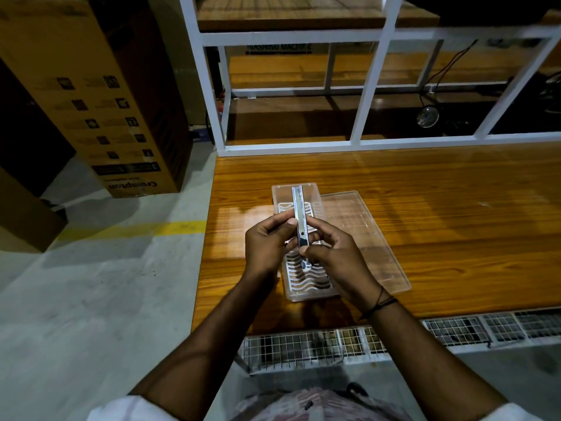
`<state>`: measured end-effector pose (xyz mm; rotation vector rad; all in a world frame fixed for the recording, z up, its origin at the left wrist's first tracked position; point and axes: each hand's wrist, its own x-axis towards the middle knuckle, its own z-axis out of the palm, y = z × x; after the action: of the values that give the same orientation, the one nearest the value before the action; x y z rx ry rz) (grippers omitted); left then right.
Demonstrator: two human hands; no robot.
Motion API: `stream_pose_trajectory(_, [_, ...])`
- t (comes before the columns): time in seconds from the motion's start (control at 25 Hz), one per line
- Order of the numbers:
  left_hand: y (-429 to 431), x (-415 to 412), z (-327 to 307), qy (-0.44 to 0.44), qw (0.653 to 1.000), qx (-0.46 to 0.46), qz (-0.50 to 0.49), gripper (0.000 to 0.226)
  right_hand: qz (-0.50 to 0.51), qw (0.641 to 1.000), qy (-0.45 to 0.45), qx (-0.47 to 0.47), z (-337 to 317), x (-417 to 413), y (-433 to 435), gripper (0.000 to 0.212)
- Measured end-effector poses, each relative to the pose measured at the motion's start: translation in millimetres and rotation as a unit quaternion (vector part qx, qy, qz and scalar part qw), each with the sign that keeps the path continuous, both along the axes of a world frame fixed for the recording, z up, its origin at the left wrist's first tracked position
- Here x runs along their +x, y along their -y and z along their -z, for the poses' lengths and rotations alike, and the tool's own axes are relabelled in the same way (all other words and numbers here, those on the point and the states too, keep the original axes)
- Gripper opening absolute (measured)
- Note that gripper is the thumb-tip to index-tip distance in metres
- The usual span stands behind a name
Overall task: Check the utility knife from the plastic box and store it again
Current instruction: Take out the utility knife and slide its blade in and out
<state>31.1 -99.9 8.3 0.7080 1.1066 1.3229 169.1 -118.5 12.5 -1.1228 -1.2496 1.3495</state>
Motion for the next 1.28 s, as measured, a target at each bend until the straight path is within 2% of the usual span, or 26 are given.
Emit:
stream_pose_trajectory(0.44, [7,3,-1,-0.022,1.0,0.014,0.0,0.025,0.022,0.999,0.045,0.008,-1,2,8,0.064])
stream_pose_trajectory(0.6, [7,5,4,-0.045,0.999,0.015,-0.007,0.024,0.055,0.993,0.106,0.017,-4,1,7,0.051])
stream_pose_trajectory(0.72, [8,7,7,-0.065,0.998,0.018,-0.008,0.026,0.084,0.974,0.207,0.034,-10,-1,5,0.039])
stream_pose_trajectory(0.84, [7,7,8,-0.065,0.998,0.022,-0.01,0.025,0.106,0.948,0.295,0.064,-17,-5,3,0.046])
stream_pose_trajectory(1.08, [2,4,16,-0.089,0.996,0.018,-0.008,0.026,0.107,0.918,0.372,0.081,-18,-10,-2,0.046])
stream_pose_trajectory(1.28, [-4,-2,21,-0.167,0.985,0.014,-0.045,0.026,0.104,0.89,0.437,0.08,-8,-11,-18,0.04])
